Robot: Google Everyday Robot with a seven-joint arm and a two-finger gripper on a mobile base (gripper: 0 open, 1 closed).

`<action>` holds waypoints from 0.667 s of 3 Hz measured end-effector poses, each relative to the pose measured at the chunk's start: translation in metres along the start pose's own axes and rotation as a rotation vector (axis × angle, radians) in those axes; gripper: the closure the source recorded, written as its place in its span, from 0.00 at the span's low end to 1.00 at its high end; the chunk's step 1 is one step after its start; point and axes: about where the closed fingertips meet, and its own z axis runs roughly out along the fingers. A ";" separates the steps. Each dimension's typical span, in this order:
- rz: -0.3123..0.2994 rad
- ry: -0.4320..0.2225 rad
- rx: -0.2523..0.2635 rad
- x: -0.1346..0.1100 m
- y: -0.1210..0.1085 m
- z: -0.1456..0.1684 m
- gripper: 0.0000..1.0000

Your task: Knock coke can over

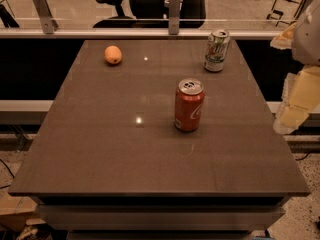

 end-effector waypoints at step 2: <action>0.010 0.008 0.019 -0.002 -0.003 -0.006 0.00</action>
Offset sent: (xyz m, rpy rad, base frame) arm 0.0029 -0.0023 0.0091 -0.0227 -0.0040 -0.0318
